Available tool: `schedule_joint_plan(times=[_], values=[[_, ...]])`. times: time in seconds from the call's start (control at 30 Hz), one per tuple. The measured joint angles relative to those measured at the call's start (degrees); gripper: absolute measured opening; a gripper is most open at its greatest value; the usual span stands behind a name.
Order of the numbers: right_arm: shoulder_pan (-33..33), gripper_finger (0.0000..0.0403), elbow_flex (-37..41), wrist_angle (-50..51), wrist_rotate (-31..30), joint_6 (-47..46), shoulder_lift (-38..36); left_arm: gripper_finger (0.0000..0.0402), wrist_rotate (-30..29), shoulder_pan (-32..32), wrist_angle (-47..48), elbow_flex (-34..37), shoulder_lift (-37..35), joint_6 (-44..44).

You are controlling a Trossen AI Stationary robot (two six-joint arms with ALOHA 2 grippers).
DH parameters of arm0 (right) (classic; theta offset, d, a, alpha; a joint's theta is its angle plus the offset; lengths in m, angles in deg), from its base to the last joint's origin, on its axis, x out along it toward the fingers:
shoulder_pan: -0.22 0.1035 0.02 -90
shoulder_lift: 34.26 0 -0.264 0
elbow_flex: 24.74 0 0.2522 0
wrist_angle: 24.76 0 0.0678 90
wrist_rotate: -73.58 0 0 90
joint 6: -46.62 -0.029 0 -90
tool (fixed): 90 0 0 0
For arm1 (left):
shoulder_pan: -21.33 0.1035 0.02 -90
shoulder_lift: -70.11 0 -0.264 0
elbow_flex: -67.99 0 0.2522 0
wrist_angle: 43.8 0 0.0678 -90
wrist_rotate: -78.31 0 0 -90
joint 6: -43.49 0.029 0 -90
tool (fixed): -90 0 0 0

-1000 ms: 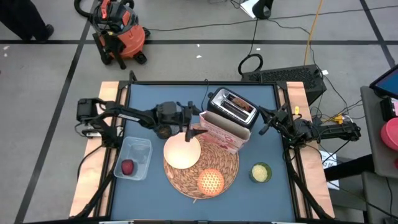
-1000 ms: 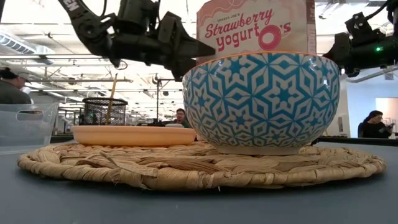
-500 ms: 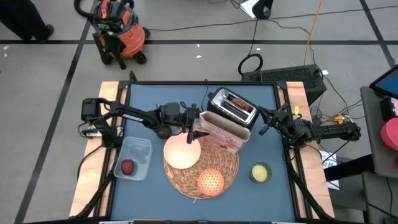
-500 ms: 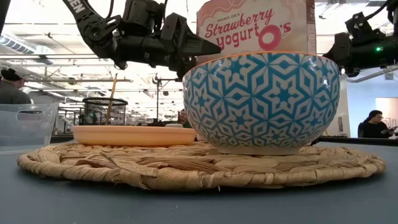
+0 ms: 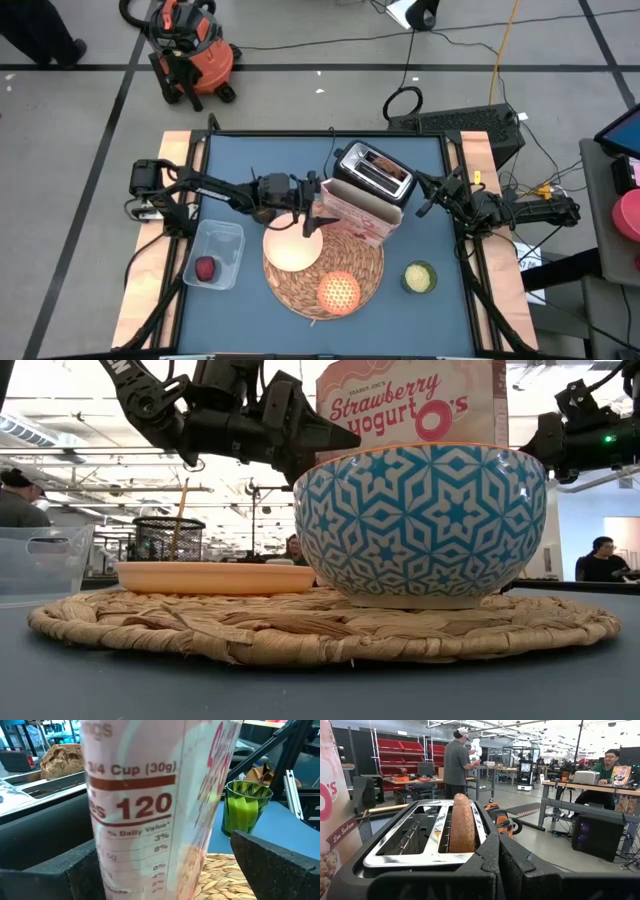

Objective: Arrange a breakfast setting
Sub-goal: Pour the cereal into the orange bowl

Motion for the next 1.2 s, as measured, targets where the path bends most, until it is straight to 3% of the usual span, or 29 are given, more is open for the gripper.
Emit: schedule_joint_plan(times=[0.2,0.8,1.2], values=[[0.0,0.0,0.0,0.0,0.0,0.03,0.0,0.0376,-0.17,0.0,0.0,0.0,0.0,0.68],[0.0,0.0,0.0,0.0,0.0,0.03,0.0,0.014,-0.24,0.17,0.04,0.02,-0.02,1.27],[0.0,0.0,0.0,0.0,0.0,0.03,0.0,0.004,-0.24,0.19,0.27,0.07,-0.58,1.29]])
